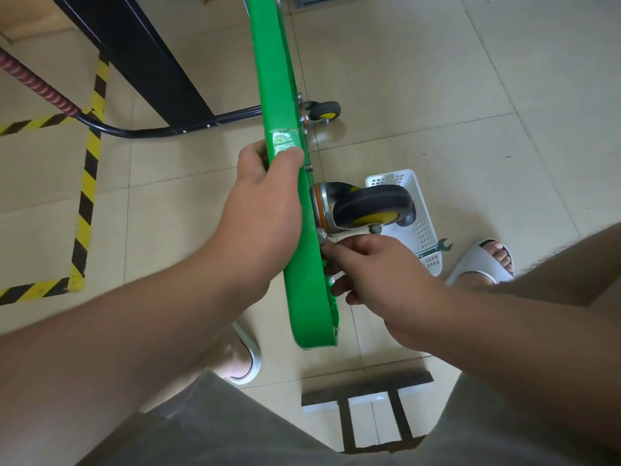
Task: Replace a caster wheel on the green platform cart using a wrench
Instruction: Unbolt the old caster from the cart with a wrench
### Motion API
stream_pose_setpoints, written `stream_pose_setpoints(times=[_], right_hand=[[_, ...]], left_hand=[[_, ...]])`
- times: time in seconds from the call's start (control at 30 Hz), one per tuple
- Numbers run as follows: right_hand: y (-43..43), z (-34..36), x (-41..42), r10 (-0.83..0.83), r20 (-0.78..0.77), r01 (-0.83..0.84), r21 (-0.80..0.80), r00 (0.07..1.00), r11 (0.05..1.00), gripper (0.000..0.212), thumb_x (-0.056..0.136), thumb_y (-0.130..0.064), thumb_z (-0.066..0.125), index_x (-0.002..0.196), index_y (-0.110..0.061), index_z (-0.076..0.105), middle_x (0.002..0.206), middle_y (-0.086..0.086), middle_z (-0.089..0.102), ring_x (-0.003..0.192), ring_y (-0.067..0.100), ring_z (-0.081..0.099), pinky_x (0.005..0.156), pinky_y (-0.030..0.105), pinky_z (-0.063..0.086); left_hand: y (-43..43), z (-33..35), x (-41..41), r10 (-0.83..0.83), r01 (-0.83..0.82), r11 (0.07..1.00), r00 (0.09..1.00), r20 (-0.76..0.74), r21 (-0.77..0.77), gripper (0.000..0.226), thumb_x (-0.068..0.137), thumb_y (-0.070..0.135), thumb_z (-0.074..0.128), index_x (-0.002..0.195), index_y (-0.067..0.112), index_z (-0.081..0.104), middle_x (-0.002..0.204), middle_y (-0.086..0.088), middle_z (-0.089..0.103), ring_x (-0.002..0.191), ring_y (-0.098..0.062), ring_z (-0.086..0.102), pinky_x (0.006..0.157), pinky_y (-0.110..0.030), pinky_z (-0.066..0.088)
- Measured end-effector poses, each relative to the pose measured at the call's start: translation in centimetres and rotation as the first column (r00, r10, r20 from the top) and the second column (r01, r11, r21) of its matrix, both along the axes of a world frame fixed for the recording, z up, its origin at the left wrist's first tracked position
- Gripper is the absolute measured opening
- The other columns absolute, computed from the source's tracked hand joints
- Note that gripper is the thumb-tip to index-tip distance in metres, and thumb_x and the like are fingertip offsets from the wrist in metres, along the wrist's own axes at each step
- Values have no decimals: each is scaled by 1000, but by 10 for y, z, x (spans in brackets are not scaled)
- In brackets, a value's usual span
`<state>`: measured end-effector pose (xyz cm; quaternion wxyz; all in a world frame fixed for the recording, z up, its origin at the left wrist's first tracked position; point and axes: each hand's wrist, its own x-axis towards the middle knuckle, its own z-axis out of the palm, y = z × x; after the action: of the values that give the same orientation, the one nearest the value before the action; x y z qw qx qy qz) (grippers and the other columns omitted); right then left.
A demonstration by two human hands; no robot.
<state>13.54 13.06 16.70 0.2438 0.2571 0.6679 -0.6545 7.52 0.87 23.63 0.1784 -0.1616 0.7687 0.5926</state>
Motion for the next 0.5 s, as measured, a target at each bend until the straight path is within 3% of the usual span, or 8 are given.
stream_pose_setpoints(times=[0.13, 0.23, 0.33, 0.5], right_hand=[[-3, -3, 4, -47, -44, 46, -20, 998, 999, 11, 99, -24, 64, 99, -20, 74, 89, -4, 77, 59, 1, 64, 54, 17, 50], [-4, -4, 4, -76, -6, 75, -76, 997, 994, 13, 100, -17, 60, 105, -22, 71, 93, -3, 76, 67, 8, 66, 58, 23, 53], [-4, -4, 2, -72, 46, 77, -127, 996, 989, 15, 100, -25, 60, 106, -18, 71, 100, 7, 75, 72, 22, 66, 64, 34, 56], [-5, -5, 0, -34, 75, 42, -112, 997, 993, 29, 98, -42, 62, 103, -14, 70, 99, 13, 72, 73, 22, 66, 58, 29, 54]], left_hand=[[0, 0, 0, 4, -4, 1000, 1000, -7, -1, 21, 107, 41, 42, 126, 39, 50, 104, -3, 64, 79, -18, 64, 47, -21, 52], [0, 0, 0, 3, -4, 1000, 1000, -9, -21, 22, 107, 41, 41, 127, 39, 50, 97, 1, 61, 74, -13, 59, 45, -20, 49], [1, 0, -1, 5, -6, 999, 1000, -12, -40, 24, 107, 42, 41, 129, 37, 51, 92, 4, 59, 72, -11, 57, 47, -20, 48], [2, 0, -2, 10, -11, 999, 1000, -21, -47, 24, 107, 41, 42, 128, 36, 51, 94, 3, 61, 76, -13, 60, 59, -28, 47]])
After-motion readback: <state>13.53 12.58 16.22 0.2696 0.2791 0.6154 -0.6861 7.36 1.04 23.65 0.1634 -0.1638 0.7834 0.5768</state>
